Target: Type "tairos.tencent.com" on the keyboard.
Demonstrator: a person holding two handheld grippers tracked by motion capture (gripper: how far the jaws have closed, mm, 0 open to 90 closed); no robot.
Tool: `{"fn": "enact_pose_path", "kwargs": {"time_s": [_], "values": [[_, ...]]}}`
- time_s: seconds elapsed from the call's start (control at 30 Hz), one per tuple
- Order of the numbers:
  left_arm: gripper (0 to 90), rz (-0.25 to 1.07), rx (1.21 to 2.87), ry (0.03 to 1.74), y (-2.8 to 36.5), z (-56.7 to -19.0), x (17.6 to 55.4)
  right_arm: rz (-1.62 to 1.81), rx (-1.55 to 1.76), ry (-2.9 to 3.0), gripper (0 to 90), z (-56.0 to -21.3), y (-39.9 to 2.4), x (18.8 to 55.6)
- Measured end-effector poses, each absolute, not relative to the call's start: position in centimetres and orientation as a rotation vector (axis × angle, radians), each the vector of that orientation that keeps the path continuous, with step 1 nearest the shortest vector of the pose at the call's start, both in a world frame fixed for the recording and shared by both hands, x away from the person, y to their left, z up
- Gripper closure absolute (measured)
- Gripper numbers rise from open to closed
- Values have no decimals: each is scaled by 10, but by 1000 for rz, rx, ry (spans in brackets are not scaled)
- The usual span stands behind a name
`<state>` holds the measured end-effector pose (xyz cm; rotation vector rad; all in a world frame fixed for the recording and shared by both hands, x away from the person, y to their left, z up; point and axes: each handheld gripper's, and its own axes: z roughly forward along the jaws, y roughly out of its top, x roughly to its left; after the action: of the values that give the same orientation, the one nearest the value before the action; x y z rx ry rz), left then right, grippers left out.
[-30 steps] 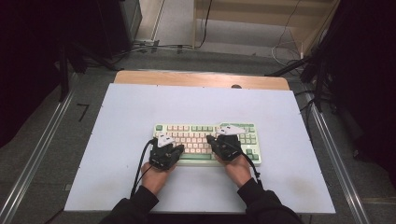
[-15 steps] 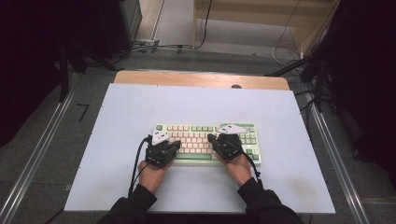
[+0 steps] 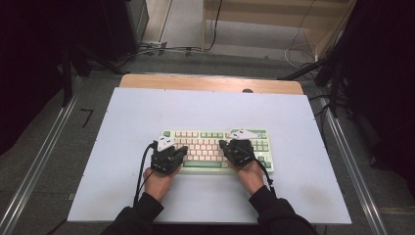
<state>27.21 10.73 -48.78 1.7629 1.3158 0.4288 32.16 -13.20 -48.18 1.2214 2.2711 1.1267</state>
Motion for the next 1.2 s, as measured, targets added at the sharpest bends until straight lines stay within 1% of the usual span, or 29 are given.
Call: {"fn": "enact_pose_path", "kwargs": {"time_s": [0.67, 1.2], "values": [[900, 430, 1761, 1322, 108, -488, 273, 1064, 1230, 2315, 876, -488, -128, 324], [900, 434, 1752, 1332, 111, -488, 274, 1142, 1160, 2335, 876, -477, -124, 307]]}}
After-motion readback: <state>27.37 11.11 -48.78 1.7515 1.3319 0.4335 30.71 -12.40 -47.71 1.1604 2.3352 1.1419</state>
